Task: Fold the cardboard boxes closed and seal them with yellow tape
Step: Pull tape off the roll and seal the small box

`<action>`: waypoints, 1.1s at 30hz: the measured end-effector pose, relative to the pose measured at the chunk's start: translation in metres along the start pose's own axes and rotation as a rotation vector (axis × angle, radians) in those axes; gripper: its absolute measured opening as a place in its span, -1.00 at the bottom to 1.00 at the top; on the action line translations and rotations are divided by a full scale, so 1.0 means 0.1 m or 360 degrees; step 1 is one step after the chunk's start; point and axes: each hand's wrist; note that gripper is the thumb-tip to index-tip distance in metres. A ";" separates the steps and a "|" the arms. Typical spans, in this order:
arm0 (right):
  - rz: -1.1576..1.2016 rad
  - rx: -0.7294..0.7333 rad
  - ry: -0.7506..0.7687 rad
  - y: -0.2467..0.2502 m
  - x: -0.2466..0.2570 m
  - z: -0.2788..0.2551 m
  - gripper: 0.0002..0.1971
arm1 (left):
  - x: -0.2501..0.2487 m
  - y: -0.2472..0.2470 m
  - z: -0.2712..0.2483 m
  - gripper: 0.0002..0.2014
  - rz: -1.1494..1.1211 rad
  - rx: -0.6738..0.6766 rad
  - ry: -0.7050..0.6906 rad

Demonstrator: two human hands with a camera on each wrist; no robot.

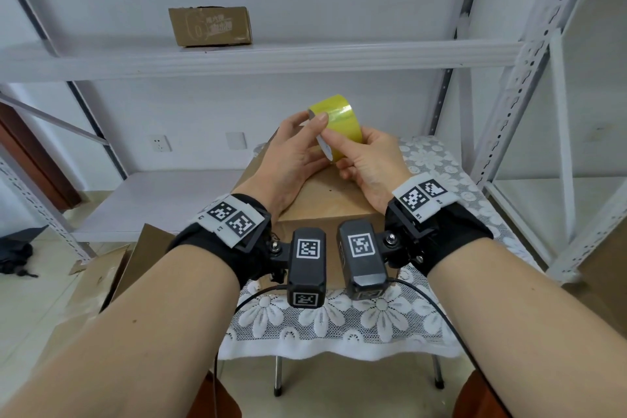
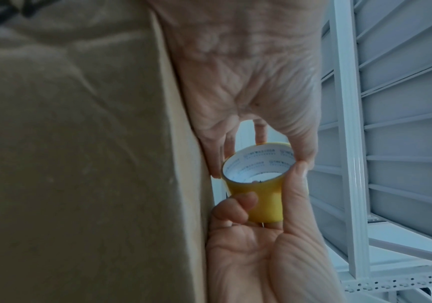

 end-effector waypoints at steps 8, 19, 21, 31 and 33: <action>0.0004 0.0127 0.0014 0.02 0.00 0.00 -0.95 | 0.00 0.00 0.02 -0.50 -0.0017 -0.0034 0.0022; 0.0191 0.0093 -0.0008 0.00 0.02 -0.01 -0.83 | -0.02 0.00 0.00 -0.48 -0.0007 -0.0030 0.0040; 0.0217 0.0027 -0.0020 0.00 0.04 -0.01 -0.81 | -0.02 -0.01 -0.01 -0.47 0.0018 -0.0033 0.0035; 0.0292 -0.0013 -0.0088 0.01 0.05 -0.01 -0.78 | -0.02 -0.01 0.00 -0.52 0.0000 -0.0065 0.0048; 0.0310 -0.0021 -0.0103 0.01 0.06 -0.01 -0.76 | -0.01 -0.01 0.00 -0.52 -0.0022 -0.0063 0.0045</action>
Point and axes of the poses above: each hand's wrist, its own z-axis towards the middle knuckle, its own y-axis out of the back of the hand, x = y × z, and after that the axes turned 12 degrees about z, right-handed
